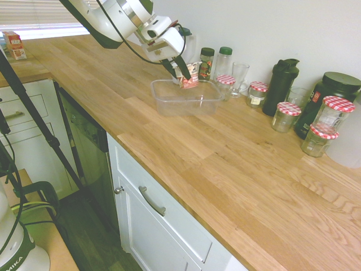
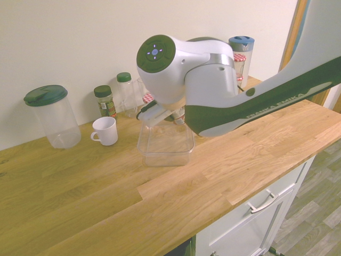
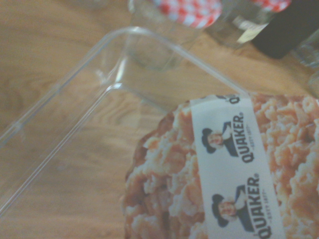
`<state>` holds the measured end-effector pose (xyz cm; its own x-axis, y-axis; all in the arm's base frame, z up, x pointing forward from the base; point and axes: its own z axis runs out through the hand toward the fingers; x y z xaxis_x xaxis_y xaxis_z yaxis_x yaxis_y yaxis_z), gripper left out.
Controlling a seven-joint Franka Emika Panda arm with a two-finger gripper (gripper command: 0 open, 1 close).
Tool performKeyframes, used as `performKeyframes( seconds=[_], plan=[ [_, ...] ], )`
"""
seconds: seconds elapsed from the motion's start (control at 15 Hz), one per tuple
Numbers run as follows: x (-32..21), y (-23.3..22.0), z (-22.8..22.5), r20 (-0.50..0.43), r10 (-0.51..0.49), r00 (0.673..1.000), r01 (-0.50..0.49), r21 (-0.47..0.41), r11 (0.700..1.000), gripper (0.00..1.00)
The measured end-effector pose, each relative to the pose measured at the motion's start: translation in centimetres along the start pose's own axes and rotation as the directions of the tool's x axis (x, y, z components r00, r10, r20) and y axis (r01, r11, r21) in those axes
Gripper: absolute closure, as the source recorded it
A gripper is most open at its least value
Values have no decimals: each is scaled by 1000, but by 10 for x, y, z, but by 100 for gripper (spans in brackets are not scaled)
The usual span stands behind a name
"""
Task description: Put the cereal into the container
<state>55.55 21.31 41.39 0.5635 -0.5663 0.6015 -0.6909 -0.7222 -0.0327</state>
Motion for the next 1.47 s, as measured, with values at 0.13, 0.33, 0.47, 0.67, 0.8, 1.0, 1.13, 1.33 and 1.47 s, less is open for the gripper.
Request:
performKeyframes(
  seconds=[0.13,0.33,0.47,0.67,0.8,1.0,1.13,1.33,1.47],
  plan=[
    [0,-1,7,71,-71,995,71,5,997,100],
    [5,4,17,142,-122,982,122,7,992,100],
    [10,8,27,169,-136,976,138,-1,990,100],
    [12,11,42,205,-162,965,167,-5,986,100],
    [12,11,47,224,-177,958,182,-3,983,100],
    [12,14,57,231,-178,956,187,-17,982,100],
    [11,15,61,244,-177,954,188,-23,982,0],
    [13,16,61,259,-184,948,200,-39,979,0],
    [13,16,61,259,-185,948,203,-42,978,0]
  ],
)
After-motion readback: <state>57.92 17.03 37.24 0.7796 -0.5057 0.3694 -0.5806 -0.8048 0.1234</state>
